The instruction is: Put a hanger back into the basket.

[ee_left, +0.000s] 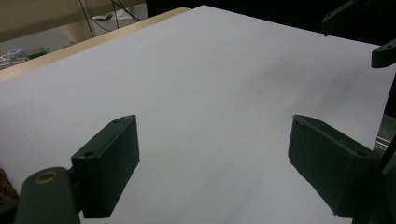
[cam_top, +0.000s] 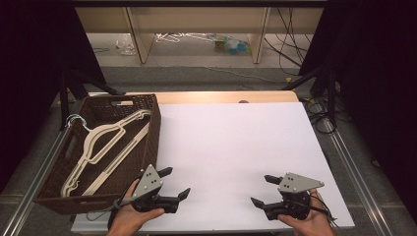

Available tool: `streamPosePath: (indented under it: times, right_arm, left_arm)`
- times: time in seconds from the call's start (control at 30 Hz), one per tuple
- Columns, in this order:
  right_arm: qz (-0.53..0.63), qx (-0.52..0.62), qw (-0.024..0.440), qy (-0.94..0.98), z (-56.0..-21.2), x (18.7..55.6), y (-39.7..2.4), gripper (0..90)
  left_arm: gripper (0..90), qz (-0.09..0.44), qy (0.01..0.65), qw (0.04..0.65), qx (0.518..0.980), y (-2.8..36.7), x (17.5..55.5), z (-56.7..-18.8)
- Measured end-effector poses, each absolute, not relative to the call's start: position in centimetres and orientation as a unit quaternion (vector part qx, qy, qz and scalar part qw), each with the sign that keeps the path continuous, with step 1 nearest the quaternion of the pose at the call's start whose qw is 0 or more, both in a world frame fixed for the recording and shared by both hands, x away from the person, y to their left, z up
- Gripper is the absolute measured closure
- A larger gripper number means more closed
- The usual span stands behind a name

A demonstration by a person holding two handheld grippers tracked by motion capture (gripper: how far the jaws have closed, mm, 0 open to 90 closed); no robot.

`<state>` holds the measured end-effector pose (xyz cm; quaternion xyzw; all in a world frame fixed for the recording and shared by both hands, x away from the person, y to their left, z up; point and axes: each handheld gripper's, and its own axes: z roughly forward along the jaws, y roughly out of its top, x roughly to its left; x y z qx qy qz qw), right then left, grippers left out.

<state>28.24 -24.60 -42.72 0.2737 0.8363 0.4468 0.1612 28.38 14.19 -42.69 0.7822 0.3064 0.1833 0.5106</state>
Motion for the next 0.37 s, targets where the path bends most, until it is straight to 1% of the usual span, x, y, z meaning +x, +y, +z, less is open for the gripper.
streamPosePath:
  times: [0.1, 0.37]
  right_arm:
    - [0.444, 0.277, 0.153, 0.838, -42.75, 28.22, -24.58, 19.6]
    - [0.445, 0.277, 0.154, 0.838, -42.75, 28.24, -24.59, 19.7]
  left_arm:
    - [16.3, 0.184, 0.308, 0.51, 0.782, 14.2, 28.39, -42.71]
    - [16.4, 0.181, 0.31, 0.51, 0.782, 14.07, 28.34, -42.77]
